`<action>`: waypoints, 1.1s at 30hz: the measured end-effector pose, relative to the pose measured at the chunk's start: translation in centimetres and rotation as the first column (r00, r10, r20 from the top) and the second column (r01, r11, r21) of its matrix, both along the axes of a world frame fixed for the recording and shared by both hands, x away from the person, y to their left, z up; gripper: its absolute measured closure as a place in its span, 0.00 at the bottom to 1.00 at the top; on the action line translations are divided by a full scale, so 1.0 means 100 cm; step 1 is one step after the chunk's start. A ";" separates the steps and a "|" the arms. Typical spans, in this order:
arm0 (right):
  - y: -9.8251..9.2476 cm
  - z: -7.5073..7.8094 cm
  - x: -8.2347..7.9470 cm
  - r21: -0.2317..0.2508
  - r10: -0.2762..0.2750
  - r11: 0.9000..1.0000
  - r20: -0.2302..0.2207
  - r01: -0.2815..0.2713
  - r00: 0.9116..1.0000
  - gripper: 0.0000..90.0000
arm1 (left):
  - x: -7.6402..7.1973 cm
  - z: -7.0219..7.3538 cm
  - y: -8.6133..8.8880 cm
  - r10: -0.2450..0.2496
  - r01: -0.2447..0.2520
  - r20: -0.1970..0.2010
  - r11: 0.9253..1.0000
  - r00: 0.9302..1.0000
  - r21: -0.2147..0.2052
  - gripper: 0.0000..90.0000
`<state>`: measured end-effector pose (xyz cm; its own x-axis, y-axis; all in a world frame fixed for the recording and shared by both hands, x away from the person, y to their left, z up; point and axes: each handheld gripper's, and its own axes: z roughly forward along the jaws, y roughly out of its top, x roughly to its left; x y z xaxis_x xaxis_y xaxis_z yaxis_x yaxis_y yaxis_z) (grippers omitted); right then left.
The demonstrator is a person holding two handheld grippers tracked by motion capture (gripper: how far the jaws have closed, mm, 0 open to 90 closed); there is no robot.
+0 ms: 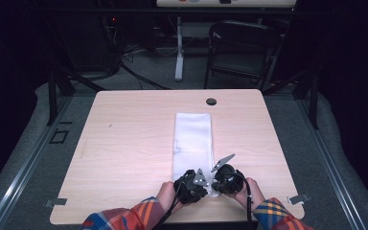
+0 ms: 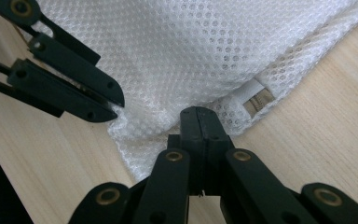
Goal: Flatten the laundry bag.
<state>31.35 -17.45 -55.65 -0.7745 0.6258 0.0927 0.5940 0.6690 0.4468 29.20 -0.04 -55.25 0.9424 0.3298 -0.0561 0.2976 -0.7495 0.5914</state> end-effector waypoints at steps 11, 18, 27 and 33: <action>0.000 0.001 0.000 -0.023 0.002 1.000 -0.006 -0.002 1.000 1.00 | 0.004 0.006 0.008 0.034 -0.034 0.001 0.999 0.999 -0.019 0.98; 0.000 0.001 0.000 -0.022 0.004 1.000 -0.005 -0.004 1.000 1.00 | 0.008 0.015 0.018 0.069 -0.068 0.024 0.997 0.997 -0.042 0.98; 0.000 0.001 0.000 -0.024 0.006 1.000 -0.003 -0.006 1.000 1.00 | 0.012 0.025 0.033 0.121 -0.116 0.059 0.990 0.991 -0.076 0.99; 0.001 0.001 -0.001 -0.025 0.005 1.000 0.003 -0.005 1.000 1.00 | 0.013 0.031 0.046 0.163 -0.156 0.071 0.983 0.984 -0.095 0.99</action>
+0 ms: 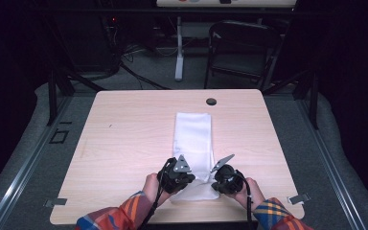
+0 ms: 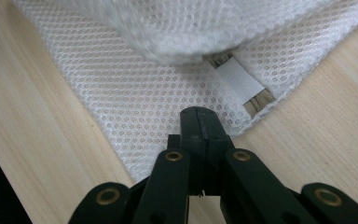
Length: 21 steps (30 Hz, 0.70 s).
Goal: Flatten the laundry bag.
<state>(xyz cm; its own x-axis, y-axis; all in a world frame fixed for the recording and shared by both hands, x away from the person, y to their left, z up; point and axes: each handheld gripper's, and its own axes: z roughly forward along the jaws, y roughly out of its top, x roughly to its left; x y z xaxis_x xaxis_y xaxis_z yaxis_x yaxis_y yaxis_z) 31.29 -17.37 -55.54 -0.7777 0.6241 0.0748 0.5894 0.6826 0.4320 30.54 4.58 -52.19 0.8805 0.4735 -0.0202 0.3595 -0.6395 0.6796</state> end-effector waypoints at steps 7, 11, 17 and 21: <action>0.000 0.000 0.000 -0.007 -0.004 1.000 0.002 0.004 1.000 1.00 | 0.002 0.006 0.016 0.049 -0.048 0.023 0.999 0.999 -0.018 0.99; 0.000 0.000 0.000 -0.014 -0.010 1.000 0.004 0.010 1.000 1.00 | 0.004 0.007 0.021 0.072 -0.071 0.039 0.997 0.997 -0.019 0.99; -0.002 0.001 0.001 -0.034 -0.027 0.999 0.002 0.027 1.000 1.00 | 0.006 0.009 0.027 0.094 -0.093 0.054 0.995 0.994 -0.020 0.99; -0.004 0.002 0.001 -0.049 -0.039 0.998 -0.004 0.039 0.999 1.00 | 0.007 0.011 0.034 0.107 -0.107 0.059 0.994 0.992 -0.012 0.99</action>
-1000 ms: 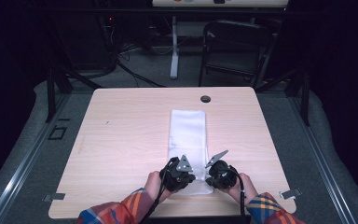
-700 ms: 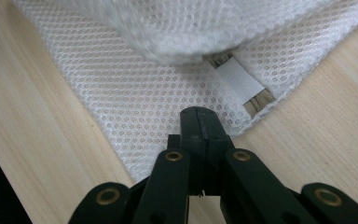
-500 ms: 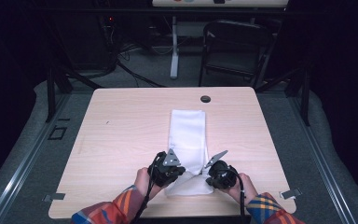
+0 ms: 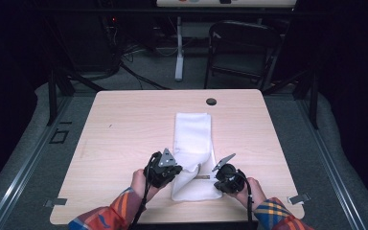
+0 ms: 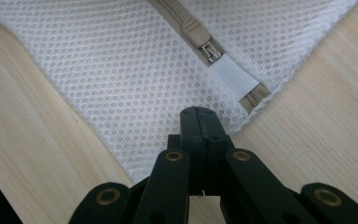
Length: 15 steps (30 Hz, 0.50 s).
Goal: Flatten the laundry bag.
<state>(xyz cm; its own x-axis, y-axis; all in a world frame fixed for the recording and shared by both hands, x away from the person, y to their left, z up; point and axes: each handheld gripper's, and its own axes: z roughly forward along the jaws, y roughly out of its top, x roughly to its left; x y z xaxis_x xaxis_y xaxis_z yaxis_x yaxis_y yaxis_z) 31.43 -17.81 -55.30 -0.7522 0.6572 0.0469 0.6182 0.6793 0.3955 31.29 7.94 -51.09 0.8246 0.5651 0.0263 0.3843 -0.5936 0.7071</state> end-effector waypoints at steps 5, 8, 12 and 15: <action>-0.002 0.001 -0.001 -0.016 -0.010 1.000 -0.003 0.010 1.000 1.00 | 0.000 0.000 0.010 0.025 -0.025 -0.002 1.000 1.000 0.000 1.00; -0.003 0.002 0.000 -0.020 0.003 1.000 -0.011 -0.003 1.000 1.00 | 0.000 0.000 0.012 0.026 -0.026 -0.003 1.000 1.000 0.001 0.99; 0.000 0.010 0.004 0.020 0.006 1.000 0.055 -0.007 0.998 1.00 | 0.000 0.001 0.011 0.021 -0.021 -0.004 1.000 1.000 0.007 0.99; 0.005 0.008 0.008 -0.001 0.026 1.000 0.092 -0.026 0.995 1.00 | 0.001 0.000 0.010 0.023 -0.023 -0.003 1.000 1.000 0.007 0.99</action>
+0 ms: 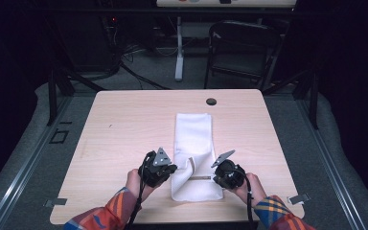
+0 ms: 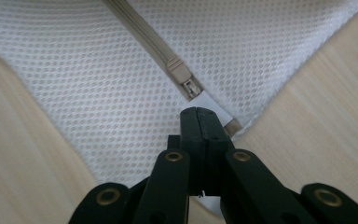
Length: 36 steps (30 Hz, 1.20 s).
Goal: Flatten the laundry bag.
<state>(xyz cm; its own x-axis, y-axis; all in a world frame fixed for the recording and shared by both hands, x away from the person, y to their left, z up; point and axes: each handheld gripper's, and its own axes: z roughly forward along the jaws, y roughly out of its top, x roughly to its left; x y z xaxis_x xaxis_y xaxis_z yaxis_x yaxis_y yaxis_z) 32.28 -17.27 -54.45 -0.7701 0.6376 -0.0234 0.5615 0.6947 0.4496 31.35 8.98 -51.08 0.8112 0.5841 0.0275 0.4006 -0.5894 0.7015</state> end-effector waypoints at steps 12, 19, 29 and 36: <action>0.006 -0.010 0.014 -0.015 -0.015 1.000 0.003 0.015 1.000 1.00 | 0.003 -0.004 0.001 0.007 -0.007 -0.001 0.999 1.000 0.038 0.99; -0.001 -0.008 0.015 -0.057 -0.061 0.997 -0.012 0.061 0.998 1.00 | 0.003 -0.003 0.009 0.025 -0.025 0.011 0.998 1.000 0.057 0.99; -0.007 -0.006 0.015 -0.088 -0.113 0.990 -0.023 0.110 0.993 1.00 | 0.003 -0.006 0.021 0.045 -0.045 0.004 0.994 0.999 0.099 0.99; -0.012 -0.006 0.015 -0.098 -0.142 0.985 -0.022 0.139 0.990 1.00 | 0.000 -0.010 0.026 0.043 -0.036 -0.051 0.991 0.998 0.125 0.99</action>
<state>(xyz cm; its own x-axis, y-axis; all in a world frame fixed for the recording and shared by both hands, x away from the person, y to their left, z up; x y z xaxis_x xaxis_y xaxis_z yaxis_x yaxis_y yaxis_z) 33.77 -18.45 -55.02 -0.6743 0.7352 -0.0686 0.6682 0.6471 0.3670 31.35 11.54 -52.10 0.7898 0.6105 0.0587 0.4605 -0.6535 0.6008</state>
